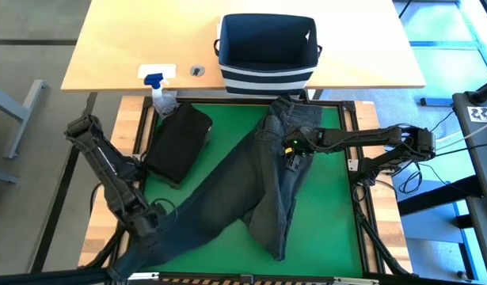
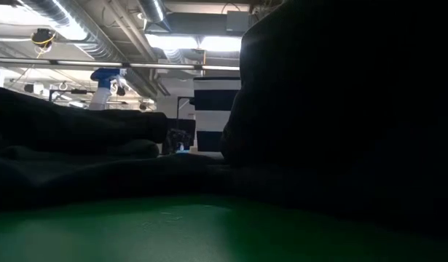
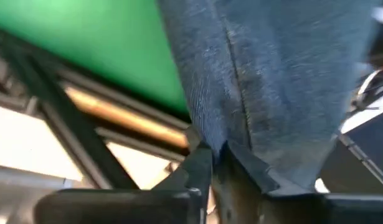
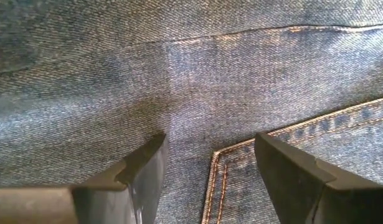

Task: Fold Laundry from Bin
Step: Fold the blue pants

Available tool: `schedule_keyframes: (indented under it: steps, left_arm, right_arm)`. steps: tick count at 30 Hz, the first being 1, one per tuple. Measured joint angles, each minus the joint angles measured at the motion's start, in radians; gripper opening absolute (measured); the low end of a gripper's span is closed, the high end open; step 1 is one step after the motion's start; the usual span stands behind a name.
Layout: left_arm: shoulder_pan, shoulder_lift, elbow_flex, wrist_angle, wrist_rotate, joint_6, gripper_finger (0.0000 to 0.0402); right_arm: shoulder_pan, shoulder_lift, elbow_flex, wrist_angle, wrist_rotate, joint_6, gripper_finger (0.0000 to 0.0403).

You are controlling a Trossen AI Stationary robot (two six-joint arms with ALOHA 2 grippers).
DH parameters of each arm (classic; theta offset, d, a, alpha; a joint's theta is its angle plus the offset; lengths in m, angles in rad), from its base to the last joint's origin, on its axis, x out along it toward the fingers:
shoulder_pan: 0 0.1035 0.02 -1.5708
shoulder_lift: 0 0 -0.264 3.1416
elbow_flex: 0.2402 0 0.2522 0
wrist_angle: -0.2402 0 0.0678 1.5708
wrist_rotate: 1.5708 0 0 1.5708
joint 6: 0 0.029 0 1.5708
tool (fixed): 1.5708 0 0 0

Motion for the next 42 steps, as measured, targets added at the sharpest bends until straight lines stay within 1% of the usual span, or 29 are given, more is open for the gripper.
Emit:
schedule_keyframes:
  steps: [3,6,8,10,11,12,13,15,17,18,19,23,27,30,32,34,40,42]
  left_arm:
    - [0.017,-0.001,-0.02,-0.047,0.08,0.001,0.0071]
    - [0.04,-0.002,-0.002,-0.116,0.15,0.035,0.01]
    - [0.058,-0.002,0.044,-0.171,0.166,0.051,0.0115]
    - [0.078,-0.003,0.101,-0.229,0.124,0.052,0.0123]
    - [0.088,-0.003,0.133,-0.245,0.071,0.051,0.0125]
    - [0.1,-0.003,0.165,-0.243,-0.003,0.05,0.0125]
    - [0.11,-0.003,0.196,-0.228,-0.1,0.053,0.0126]
    - [0.117,-0.004,0.232,-0.16,-0.338,0.06,0.0124]
    - [0.125,-0.003,0.223,-0.09,-0.52,0.075,0.0121]
    - [0.131,0.003,0.204,-0.06,-0.572,0.086,0.0119]
    - [0.138,0.012,0.178,-0.028,-0.593,0.1,0.0118]
    - [0.166,0.071,0.005,0.141,-0.578,0.146,0.0113]
    - [0.197,0.149,-0.179,0.376,-0.47,0.202,0.0112]
    - [0.224,0.213,-0.279,0.518,-0.454,0.204,0.0113]
    - [0.254,0.238,-0.315,0.583,-0.446,0.206,0.0112]
    - [0.296,0.254,-0.323,0.604,-0.434,0.222,0.011]
    - [0.494,0.257,-0.333,0.695,-0.462,0.414,0.01]
    - [0.564,0.259,-0.334,0.716,-0.483,0.446,0.0096]
  right_arm:
    - [0.0,0.0,0.0,0.0,0.0,0.0,0.0241]
    - [0.0,0.0,0.0,0.0,0.011,0.0,0.0241]
    - [0.0,0.0,0.0,-0.001,0.027,0.0,0.0241]
    - [0.0,0.0,0.0,-0.002,0.037,-0.001,0.0241]
    - [0.0,0.0,0.0,-0.002,0.038,0.0,0.0241]
    - [0.0,0.0,0.0,-0.002,0.038,0.0,0.0241]
    - [0.0,0.0,0.0,-0.001,0.038,0.001,0.0241]
    - [0.0,0.0,0.0,-0.001,0.039,0.021,0.0241]
    - [0.0,0.0,0.0,-0.005,0.039,0.061,0.0241]
    - [0.0,0.0,0.0,-0.008,0.039,0.089,0.0241]
    - [0.0,0.0,-0.002,-0.007,0.043,0.112,0.0241]
    - [0.0,0.026,-0.017,-0.004,0.091,0.187,0.0241]
    - [-0.004,0.091,-0.019,0.004,0.12,0.22,0.0241]
    - [-0.028,0.142,-0.016,0.017,0.128,0.236,0.0241]
    - [-0.063,0.165,-0.015,0.012,0.129,0.242,0.0241]
    - [-0.107,0.173,-0.015,0.009,0.134,0.242,0.0241]
    - [-0.281,0.171,-0.005,-0.001,0.156,0.217,0.0241]
    - [-0.335,0.171,0.006,-0.006,0.158,0.206,0.0241]
